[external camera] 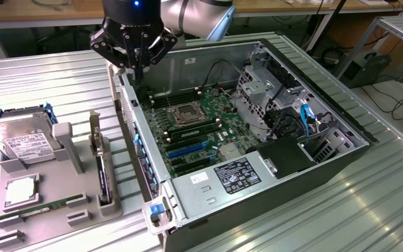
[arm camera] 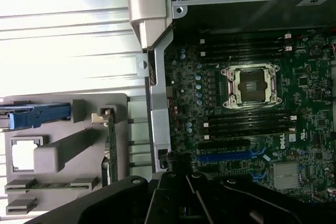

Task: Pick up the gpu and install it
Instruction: 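Reach for the gpu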

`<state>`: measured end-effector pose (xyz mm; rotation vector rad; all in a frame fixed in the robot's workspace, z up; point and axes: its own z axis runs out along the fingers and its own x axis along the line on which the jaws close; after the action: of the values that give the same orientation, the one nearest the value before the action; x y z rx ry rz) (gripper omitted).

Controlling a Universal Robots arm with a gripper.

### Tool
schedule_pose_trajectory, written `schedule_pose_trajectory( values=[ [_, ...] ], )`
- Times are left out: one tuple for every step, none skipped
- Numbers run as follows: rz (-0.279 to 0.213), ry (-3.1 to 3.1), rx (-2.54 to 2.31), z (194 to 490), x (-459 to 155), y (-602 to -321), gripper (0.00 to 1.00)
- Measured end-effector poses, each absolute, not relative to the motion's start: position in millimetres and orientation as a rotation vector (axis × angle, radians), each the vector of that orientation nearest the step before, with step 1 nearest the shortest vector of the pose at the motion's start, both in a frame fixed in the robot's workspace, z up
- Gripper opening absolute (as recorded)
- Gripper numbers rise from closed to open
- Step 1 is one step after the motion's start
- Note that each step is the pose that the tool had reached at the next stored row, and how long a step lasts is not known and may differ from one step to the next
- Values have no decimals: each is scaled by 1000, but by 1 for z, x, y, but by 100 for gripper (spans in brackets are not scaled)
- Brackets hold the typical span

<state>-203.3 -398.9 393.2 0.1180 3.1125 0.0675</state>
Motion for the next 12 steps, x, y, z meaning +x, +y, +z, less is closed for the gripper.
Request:
schedule_pose_trajectory(
  values=[
    [68,3113,118,393,-204,-399,11],
    [68,3112,118,393,-204,-399,11],
    [68,3112,118,393,-205,-399,11],
    [68,3112,118,393,-205,-399,11],
    [68,3112,118,393,-206,-399,11],
    [68,3112,118,393,-206,-399,11],
    [68,3112,118,393,-207,-399,11],
    [68,3113,118,393,-207,-399,11],
    [68,3113,118,393,-207,-399,11],
    [68,3112,118,393,-208,-399,11],
    [68,3112,118,393,-208,-399,11],
    [68,3113,118,393,-209,-399,11]
  ],
)
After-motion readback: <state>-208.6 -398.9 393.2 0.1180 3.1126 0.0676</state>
